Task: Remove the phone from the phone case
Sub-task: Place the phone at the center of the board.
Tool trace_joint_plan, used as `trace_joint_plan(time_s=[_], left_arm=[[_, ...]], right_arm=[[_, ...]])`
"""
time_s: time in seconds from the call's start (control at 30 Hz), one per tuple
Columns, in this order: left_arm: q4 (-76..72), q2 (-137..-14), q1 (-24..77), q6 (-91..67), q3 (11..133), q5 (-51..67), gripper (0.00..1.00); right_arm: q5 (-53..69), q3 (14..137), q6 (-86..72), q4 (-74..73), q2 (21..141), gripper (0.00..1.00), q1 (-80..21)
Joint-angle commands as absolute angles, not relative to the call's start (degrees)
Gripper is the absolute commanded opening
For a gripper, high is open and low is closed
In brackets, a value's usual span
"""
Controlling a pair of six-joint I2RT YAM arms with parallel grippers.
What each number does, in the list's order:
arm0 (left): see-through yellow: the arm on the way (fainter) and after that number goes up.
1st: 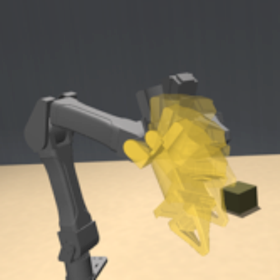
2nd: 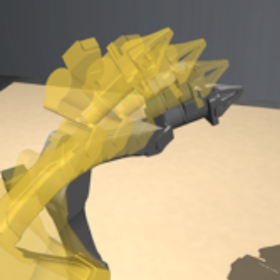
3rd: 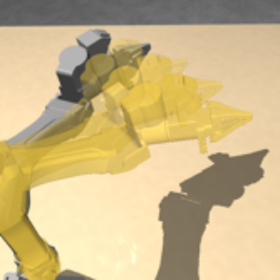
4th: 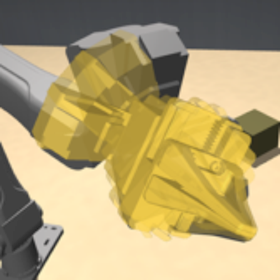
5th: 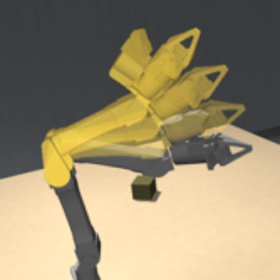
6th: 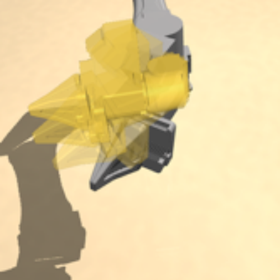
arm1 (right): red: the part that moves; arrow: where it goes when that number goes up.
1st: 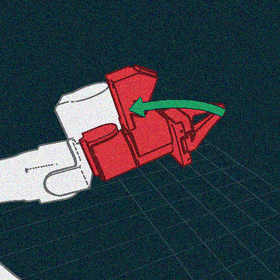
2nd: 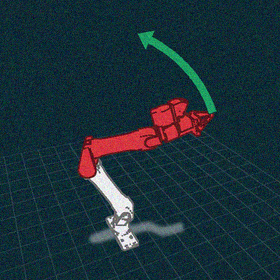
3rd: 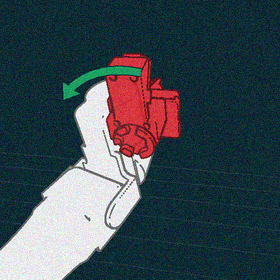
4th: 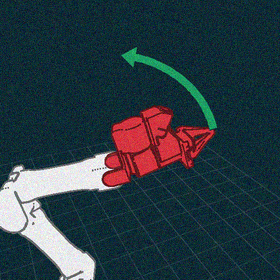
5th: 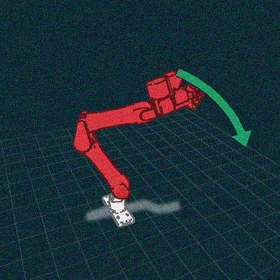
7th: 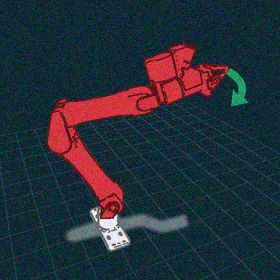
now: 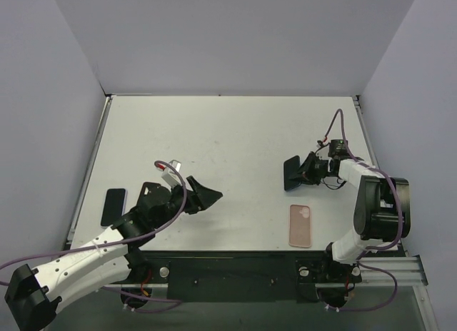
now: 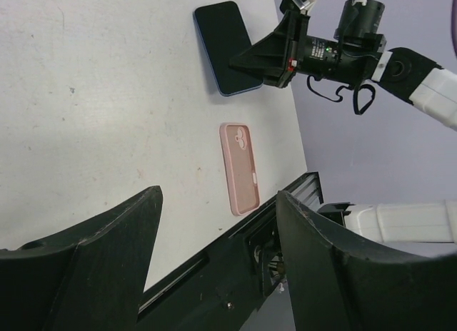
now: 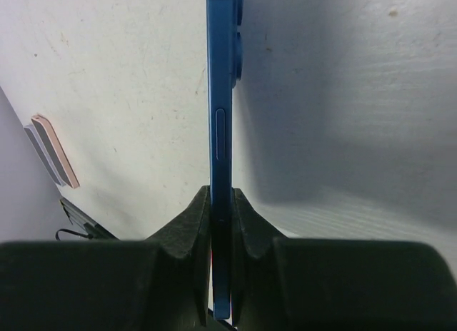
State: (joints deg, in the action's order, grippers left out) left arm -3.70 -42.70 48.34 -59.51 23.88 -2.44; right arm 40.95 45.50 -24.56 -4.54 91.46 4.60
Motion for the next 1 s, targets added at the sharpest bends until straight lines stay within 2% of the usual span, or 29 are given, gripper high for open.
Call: trace_joint_plan(time_s=[0.0, 0.1, 0.37, 0.6, 0.87, 0.97], left_arm=[[-7.1, -39.6, 48.1, -60.3, 23.4, -1.5, 0.75], [-5.9, -38.7, 48.2, -60.2, 23.7, -1.6, 0.75], [-5.4, -37.8, 48.1, -60.4, 24.0, -1.5, 0.75], [-5.8, -39.3, 48.0, -60.4, 24.8, -1.0, 0.75], [-2.4, -40.1, 47.0, -59.2, 26.5, -2.6, 0.75], [-0.3, -39.8, 46.1, -58.5, 27.3, -2.7, 0.76]], right_arm=[[38.8, 46.2, -22.7, -4.6, 92.2, 0.02, 6.9], [35.2, 46.8, -21.3, -8.4, 93.2, 0.02, 7.7], [32.3, 49.7, -19.6, -12.9, 97.3, 0.12, 8.0], [28.0, 50.8, -18.8, -14.6, 98.1, 0.29, 7.7], [16.9, 53.7, -16.6, -19.2, 97.3, 0.47, 5.8], [11.6, 54.4, -16.5, -19.9, 96.7, 0.57, 4.2]])
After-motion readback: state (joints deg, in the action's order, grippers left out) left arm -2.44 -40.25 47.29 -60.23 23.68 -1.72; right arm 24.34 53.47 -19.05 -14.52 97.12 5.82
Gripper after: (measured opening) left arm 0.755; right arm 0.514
